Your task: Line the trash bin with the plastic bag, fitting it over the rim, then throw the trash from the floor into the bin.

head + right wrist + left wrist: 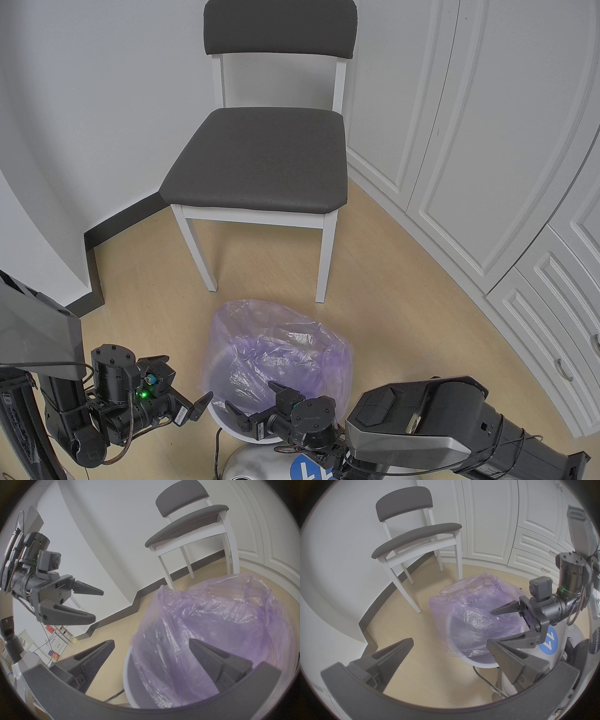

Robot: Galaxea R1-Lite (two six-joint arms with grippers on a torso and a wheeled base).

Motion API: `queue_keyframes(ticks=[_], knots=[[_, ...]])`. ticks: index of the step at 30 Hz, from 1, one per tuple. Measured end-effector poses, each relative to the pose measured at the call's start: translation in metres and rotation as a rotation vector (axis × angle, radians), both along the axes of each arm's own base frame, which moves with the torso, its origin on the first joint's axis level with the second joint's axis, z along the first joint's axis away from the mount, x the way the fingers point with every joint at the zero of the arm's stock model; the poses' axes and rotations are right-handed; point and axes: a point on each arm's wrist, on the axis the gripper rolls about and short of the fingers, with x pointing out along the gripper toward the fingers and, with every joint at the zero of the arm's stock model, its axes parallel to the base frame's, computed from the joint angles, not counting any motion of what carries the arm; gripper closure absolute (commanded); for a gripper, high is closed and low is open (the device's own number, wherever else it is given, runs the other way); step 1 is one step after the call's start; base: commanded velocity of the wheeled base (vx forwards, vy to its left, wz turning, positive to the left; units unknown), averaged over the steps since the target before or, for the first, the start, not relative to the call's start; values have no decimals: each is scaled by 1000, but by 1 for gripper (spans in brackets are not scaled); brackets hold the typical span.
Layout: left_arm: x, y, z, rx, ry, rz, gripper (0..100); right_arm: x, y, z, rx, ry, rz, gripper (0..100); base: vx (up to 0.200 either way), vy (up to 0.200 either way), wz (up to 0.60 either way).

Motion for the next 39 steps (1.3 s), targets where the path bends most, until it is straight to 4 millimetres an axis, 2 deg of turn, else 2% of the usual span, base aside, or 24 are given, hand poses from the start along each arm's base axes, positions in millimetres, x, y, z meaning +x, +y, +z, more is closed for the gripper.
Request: queue_keyframes(ticks=[3, 4, 14, 21, 27, 33, 39], knots=[[0, 0, 0, 0, 1, 1, 0, 1, 0, -5, -5, 2, 0, 0, 0, 0, 0], [0, 0, 0, 1, 2, 1, 0, 1, 0, -6, -7, 3, -1, 100, 0, 0, 0], [0, 1, 1, -2, -5, 3, 0, -4, -7, -13, -44, 23, 4, 100, 0, 0, 0], [0, 1, 2, -4, -11, 4, 0, -15, -15, -10, -86, 47, 26, 100, 0, 0, 0], [0, 1, 4, -7, -18, 5, 0, -36, -20, 4, -112, 65, 73, 100, 0, 0, 0], [0, 1, 6, -11, -28, 6, 0, -69, -21, 17, -140, 83, 152, 100, 0, 0, 0], [0, 2, 9, -13, -38, 7, 0, -98, -23, 20, -178, 106, 220, 100, 0, 0, 0]])
